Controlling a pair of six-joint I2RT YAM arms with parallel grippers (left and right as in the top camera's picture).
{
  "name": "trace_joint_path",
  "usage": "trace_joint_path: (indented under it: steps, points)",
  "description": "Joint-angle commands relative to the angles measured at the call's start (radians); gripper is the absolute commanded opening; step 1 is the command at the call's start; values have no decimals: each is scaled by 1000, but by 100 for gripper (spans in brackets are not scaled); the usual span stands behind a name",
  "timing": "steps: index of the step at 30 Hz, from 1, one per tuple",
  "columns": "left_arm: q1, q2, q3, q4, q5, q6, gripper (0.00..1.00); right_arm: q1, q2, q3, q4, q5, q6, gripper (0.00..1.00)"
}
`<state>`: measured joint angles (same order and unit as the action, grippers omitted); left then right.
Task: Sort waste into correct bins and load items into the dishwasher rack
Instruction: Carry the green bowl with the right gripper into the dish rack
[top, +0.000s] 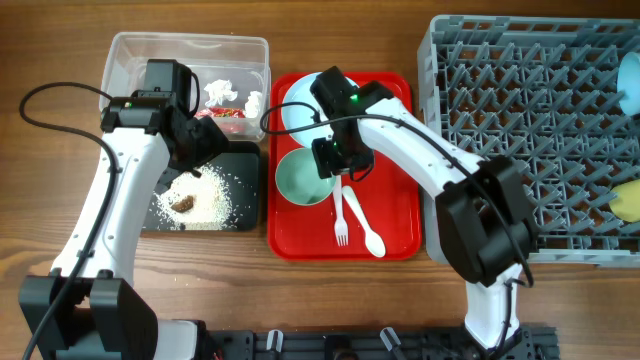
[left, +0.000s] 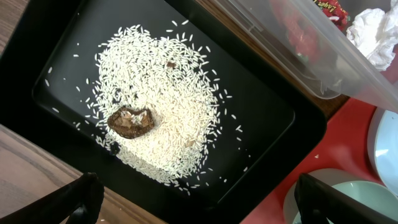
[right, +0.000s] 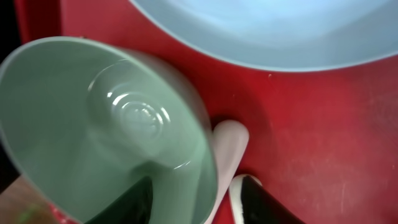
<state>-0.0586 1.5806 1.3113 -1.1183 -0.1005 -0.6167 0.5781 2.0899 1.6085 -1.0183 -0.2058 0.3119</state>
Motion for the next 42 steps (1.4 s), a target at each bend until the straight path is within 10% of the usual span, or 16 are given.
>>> trace_joint_path:
  steps: [1,12,26,42]
  points:
    - [6,-11,0,2,-17,-20,100,-2,27,-1,28,29,39,27]
    - [6,-11,0,-1,-17,-20,100,2,60,-1,28,55,85,4]
    - [6,-11,0,-1,-17,-20,100,-136,-211,47,25,101,-17,4]
    - [6,-11,0,3,-17,-20,100,-521,-370,46,356,1228,-190,5]
